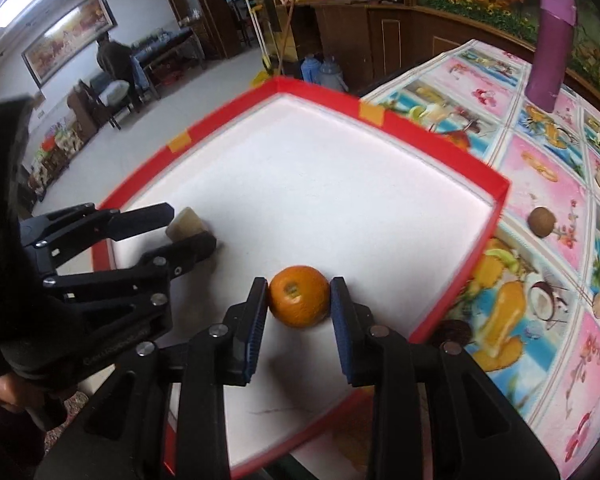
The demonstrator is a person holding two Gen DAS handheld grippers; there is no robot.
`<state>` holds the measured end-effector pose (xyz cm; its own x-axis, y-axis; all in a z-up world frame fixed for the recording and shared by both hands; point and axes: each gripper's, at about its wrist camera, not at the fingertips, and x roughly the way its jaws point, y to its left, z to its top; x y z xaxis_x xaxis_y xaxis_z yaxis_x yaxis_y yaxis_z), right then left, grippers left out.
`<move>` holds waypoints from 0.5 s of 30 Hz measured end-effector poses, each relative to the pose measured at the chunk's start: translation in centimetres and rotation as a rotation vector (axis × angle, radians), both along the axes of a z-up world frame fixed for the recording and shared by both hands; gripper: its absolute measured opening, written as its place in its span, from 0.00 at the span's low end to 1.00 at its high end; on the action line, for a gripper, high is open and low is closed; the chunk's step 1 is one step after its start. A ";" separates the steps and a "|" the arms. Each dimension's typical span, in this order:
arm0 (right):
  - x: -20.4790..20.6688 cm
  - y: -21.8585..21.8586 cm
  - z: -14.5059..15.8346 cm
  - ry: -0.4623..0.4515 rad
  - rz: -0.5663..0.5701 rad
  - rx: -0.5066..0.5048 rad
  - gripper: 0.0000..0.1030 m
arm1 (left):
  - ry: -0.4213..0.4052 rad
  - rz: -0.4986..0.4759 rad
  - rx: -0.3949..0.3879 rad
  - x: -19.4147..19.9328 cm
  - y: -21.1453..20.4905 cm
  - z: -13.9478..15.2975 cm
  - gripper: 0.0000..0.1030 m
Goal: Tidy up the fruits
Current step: 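Carry both items over the red-rimmed tray and open both tools to drop them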
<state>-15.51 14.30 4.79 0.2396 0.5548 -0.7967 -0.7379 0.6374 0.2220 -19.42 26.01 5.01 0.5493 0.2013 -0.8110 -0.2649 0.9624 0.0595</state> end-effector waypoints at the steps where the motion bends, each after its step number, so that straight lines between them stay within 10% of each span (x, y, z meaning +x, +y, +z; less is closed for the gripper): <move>1: 0.2 -0.7 0.5 -0.001 -0.003 0.036 0.33 | -0.009 -0.006 0.003 0.1 -0.2 0.4 0.55; 6: 0.9 -4.4 3.0 -0.052 -0.038 0.169 0.68 | -0.026 -0.017 0.007 0.5 -1.0 1.4 0.61; 15: 2.2 -11.3 2.9 -0.154 -0.153 0.136 0.69 | -0.061 0.011 0.045 1.8 0.0 3.9 0.64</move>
